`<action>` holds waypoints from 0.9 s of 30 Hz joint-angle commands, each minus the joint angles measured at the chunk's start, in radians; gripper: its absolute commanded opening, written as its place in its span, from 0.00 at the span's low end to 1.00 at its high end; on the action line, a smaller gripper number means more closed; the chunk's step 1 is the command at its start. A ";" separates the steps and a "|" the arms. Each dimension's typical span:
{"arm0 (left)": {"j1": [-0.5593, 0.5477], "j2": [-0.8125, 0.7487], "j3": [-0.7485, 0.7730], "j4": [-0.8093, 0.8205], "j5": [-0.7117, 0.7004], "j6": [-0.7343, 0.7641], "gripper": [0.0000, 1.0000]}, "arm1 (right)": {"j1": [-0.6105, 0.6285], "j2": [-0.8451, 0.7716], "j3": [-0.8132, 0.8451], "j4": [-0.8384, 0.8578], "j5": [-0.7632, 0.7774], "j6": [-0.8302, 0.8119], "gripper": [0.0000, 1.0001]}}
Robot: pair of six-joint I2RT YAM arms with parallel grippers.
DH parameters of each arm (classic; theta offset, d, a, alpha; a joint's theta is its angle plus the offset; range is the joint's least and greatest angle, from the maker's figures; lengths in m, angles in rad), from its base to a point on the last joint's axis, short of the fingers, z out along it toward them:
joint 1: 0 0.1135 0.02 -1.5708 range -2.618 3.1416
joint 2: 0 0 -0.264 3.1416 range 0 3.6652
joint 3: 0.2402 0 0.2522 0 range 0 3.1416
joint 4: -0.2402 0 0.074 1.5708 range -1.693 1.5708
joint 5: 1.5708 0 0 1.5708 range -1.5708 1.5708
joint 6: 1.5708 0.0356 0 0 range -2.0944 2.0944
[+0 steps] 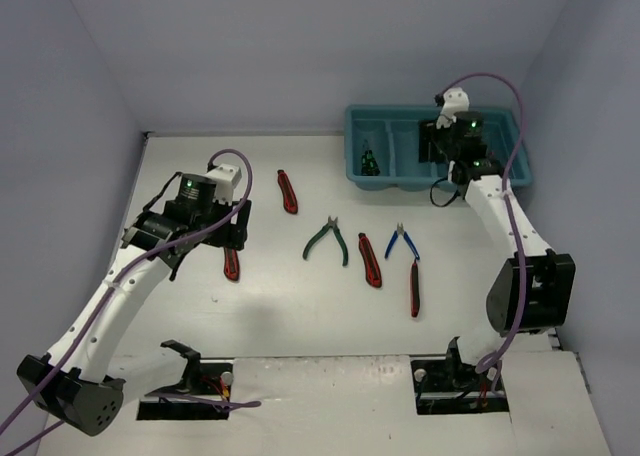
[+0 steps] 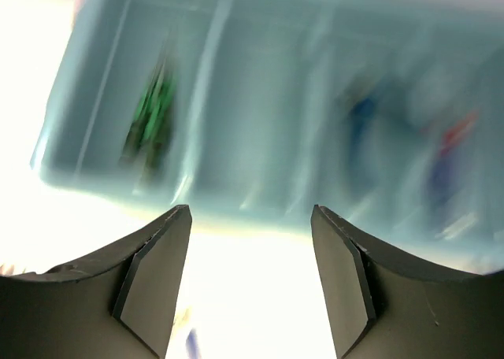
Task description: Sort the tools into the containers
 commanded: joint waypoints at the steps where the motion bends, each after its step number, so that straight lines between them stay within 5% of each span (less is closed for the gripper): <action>1: -0.002 0.001 0.057 0.026 -0.016 0.033 0.72 | 0.053 -0.052 -0.268 -0.017 -0.115 0.176 0.59; 10: -0.002 0.011 0.060 0.026 -0.005 0.032 0.72 | 0.099 -0.061 -0.487 -0.017 -0.074 0.249 0.59; 27: -0.002 0.016 0.037 0.025 -0.015 0.027 0.72 | 0.097 0.049 -0.532 -0.051 -0.016 0.317 0.44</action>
